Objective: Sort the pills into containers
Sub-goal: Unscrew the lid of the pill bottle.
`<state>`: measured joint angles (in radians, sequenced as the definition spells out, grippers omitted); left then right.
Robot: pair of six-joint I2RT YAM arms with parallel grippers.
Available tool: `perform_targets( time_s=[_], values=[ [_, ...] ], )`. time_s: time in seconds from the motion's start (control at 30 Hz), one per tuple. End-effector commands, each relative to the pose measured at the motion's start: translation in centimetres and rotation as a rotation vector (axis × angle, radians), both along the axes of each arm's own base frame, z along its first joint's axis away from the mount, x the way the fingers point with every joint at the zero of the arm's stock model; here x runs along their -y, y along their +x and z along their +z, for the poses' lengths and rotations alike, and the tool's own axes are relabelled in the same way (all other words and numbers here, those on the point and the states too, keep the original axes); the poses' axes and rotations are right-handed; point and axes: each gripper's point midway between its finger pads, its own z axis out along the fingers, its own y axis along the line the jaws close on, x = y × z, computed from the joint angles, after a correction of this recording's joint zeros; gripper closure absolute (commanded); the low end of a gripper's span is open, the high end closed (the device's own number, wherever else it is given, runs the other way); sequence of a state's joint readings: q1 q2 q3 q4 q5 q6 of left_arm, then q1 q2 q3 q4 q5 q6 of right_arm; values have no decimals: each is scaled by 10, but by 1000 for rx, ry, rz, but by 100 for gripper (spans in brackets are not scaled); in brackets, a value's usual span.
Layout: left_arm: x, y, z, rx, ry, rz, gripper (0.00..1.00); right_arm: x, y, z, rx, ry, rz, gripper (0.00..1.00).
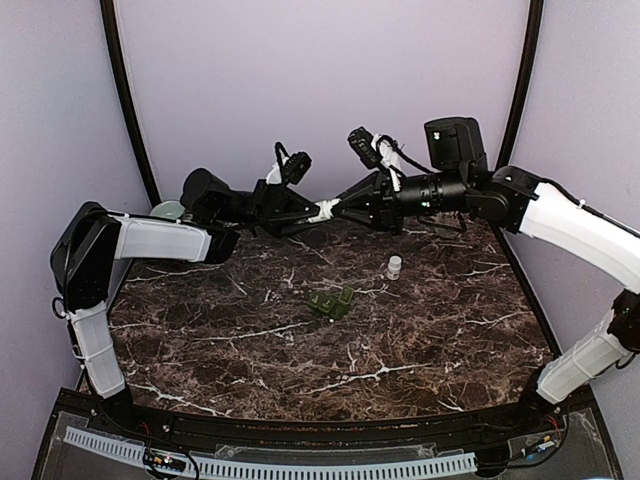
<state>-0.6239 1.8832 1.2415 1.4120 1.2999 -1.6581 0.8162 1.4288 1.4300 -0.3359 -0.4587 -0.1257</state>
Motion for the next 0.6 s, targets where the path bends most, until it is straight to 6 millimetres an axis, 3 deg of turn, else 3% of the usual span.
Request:
perform_targets(
  time_s=[0.0, 0.23, 0.57],
  values=[
    [-7, -25, 38, 156, -119, -25, 100, 1, 11, -36, -91, -87, -40, 77],
    [-7, -25, 37, 153, -120, -31, 100, -1, 8, -37, -121, -81, -27, 61],
    [-7, -24, 35, 156, -119, -30, 100, 2, 8, -29, -152, -43, -32, 52]
  ],
)
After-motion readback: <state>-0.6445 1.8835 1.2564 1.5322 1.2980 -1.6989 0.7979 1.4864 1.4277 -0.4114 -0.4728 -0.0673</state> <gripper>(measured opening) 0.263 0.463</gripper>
